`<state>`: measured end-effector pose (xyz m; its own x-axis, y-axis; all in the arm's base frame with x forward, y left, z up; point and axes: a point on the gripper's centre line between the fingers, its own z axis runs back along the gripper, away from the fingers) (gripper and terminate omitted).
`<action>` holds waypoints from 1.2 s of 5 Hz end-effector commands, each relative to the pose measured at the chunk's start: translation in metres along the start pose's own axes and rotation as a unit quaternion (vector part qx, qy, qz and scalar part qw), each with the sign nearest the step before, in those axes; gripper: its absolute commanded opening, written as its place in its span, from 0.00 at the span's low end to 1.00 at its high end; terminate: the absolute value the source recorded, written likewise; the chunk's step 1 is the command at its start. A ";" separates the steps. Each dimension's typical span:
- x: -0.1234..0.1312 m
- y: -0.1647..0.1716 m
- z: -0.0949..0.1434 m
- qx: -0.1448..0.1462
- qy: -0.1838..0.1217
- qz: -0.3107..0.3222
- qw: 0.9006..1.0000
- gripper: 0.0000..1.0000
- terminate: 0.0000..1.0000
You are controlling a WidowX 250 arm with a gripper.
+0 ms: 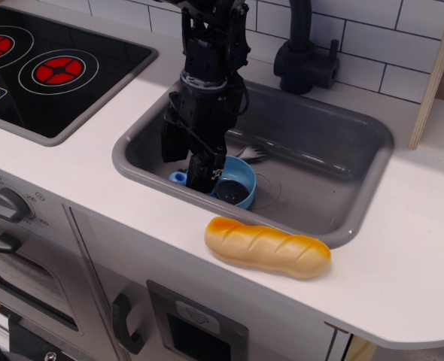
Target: Take spoon out of bowl sink
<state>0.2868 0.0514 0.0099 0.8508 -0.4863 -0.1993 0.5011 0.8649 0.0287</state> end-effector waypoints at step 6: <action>0.011 -0.006 0.079 -0.047 -0.091 0.151 0.983 0.00 0.00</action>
<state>0.2907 0.0254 0.0635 0.9779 -0.1931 -0.0807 0.1882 0.9800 -0.0642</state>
